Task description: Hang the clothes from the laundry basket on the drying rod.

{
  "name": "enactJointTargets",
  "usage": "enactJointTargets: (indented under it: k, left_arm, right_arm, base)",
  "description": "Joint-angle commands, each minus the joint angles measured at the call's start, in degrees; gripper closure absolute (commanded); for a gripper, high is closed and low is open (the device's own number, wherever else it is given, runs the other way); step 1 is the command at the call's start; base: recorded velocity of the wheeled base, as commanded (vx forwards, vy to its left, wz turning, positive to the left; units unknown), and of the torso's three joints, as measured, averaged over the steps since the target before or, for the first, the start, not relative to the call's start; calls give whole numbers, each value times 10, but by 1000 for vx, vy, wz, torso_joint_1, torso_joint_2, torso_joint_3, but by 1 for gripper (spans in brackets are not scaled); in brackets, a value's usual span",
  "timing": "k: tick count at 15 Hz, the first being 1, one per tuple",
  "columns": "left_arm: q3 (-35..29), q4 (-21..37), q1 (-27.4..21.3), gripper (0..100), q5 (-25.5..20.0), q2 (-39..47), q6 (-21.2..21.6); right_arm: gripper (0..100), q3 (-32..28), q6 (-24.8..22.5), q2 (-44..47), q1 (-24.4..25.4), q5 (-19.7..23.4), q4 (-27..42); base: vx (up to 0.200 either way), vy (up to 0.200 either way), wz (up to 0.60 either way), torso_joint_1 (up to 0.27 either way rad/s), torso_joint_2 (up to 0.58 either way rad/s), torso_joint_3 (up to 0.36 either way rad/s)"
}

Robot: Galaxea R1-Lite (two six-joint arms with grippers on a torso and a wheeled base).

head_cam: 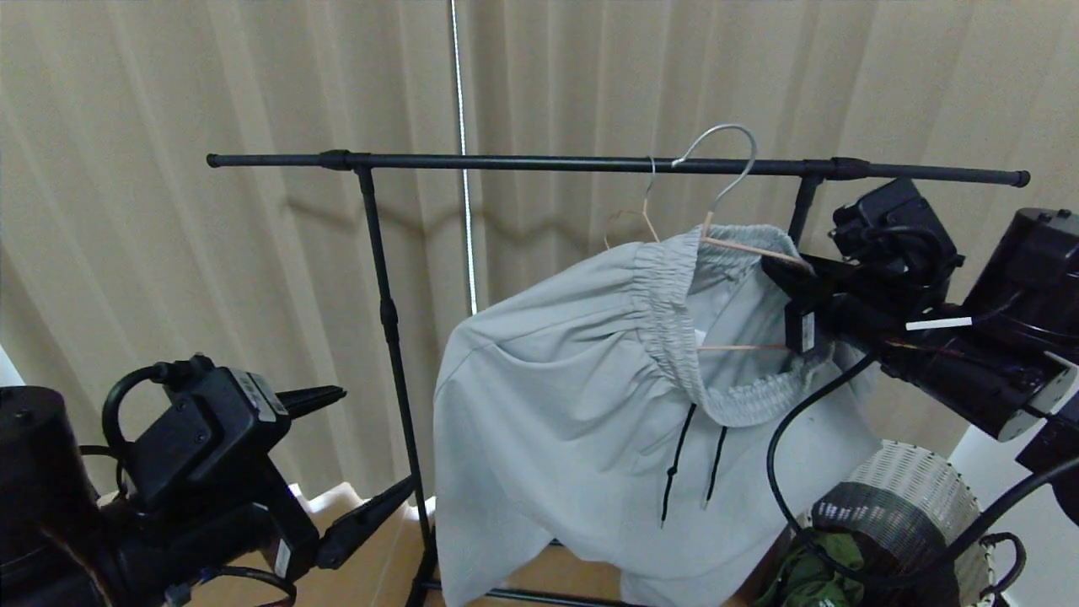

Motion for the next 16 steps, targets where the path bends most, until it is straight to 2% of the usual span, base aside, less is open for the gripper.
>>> enactJointTargets:
  k: [1,2,4,15,16]
  left_arm:
    - [2,0,6,0,0,33,8]
    - [2,0,6,0,0,33,8]
    - [-9,-1,8,0,3,70,7]
    - [-31,-7,21,0,3,84,-4]
    - [-31,-9,21,100,3,83,-5]
  right_arm:
    - [100,3,0,-29,4,2,0]
    - [100,3,0,-29,4,2,0]
    - [100,10,0,-51,37,2,0]
    - [100,22,0,-68,79,1,0]
    - [100,23,0,-72,79,1,4]
  base:
    - [0,0,0,0,0,0]
    - [0,0,0,0,0,0]
    - [0,0,0,0,0,0]
    - [0,0,0,0,0,0]
    - [0,0,0,0,0,0]
